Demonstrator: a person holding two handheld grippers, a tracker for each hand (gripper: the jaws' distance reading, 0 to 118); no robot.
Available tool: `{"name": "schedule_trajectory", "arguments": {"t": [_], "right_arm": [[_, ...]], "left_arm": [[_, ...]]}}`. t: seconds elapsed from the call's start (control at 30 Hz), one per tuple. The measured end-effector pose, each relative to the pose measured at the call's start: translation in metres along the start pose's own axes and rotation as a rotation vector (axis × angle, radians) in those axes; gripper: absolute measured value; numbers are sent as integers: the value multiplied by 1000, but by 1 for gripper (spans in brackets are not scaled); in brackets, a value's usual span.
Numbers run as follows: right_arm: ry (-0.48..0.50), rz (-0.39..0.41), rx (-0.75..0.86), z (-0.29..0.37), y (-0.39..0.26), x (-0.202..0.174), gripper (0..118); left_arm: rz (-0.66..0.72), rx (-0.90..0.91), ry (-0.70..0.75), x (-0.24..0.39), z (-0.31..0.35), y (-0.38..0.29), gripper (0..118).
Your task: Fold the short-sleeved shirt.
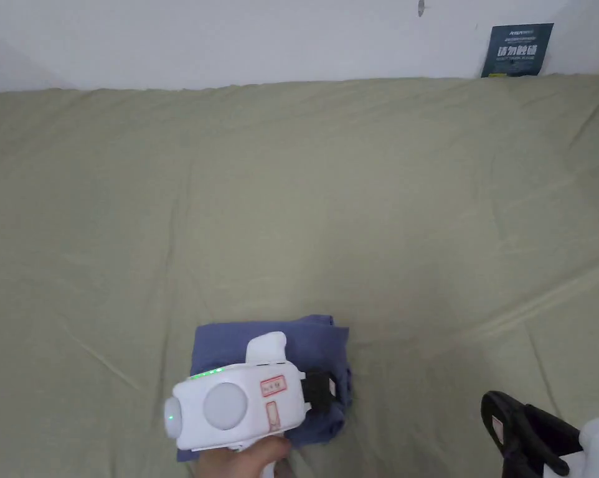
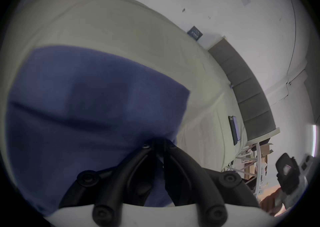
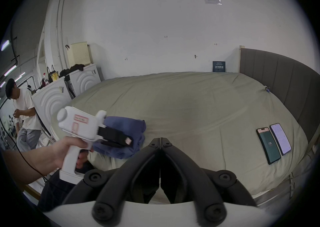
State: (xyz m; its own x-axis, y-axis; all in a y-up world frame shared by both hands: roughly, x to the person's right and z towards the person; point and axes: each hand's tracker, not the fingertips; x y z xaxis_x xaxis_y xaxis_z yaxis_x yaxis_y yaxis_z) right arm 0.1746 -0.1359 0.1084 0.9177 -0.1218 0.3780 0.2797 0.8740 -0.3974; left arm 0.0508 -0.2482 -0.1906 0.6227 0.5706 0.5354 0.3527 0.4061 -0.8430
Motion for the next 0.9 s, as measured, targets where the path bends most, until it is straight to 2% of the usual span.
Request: {"name": "schedule_trajectory", "arguments": {"t": [0.1, 0.23, 0.27, 0.33, 0.37, 0.43, 0.47, 0.5, 0.53, 0.57, 0.63, 0.73, 0.83, 0.9], "right_arm": [[32, 0, -44, -9, 6, -1, 0], [219, 13, -168, -76, 17, -21, 0], [277, -10, -200, -103, 16, -28, 0], [377, -129, -259, -156, 6, -37, 0], [413, -185, -298, -182, -2, -40, 0], [449, -239, -345, -217, -19, -42, 0], [436, -213, -354, -229, -26, -42, 0], [389, -170, -384, -236, -30, -41, 0], [378, -170, -371, -239, -34, -39, 0], [393, -206, -352, -238, -31, -35, 0], [336, -232, -368, -239, -22, -34, 0], [342, -221, -366, -236, -21, -35, 0], [364, -241, -359, -237, -24, -29, 0], [374, -260, -356, -237, -25, -27, 0]], "left_arm": [[83, 11, -55, -8, 10, 9, 11], [-58, 89, -28, -11, 72, 17, 11], [-60, 106, -19, -16, 90, 20, 11], [-45, 133, -6, -29, 116, 24, 11], [-40, 155, 16, -38, 131, 24, 11], [-40, 183, 66, -59, 148, 25, 14], [-29, 181, 70, -74, 154, 26, 39], [-11, 165, 74, -89, 157, 28, 75], [18, 133, 77, -106, 157, 28, 103], [37, 137, 67, -118, 158, 27, 112], [100, 107, 12, -145, 146, 30, 112], [265, 20, -111, -181, 110, 30, 112], [263, 166, -367, -190, 98, 34, 115], [455, 48, -603, -192, 71, 38, 114]]}}
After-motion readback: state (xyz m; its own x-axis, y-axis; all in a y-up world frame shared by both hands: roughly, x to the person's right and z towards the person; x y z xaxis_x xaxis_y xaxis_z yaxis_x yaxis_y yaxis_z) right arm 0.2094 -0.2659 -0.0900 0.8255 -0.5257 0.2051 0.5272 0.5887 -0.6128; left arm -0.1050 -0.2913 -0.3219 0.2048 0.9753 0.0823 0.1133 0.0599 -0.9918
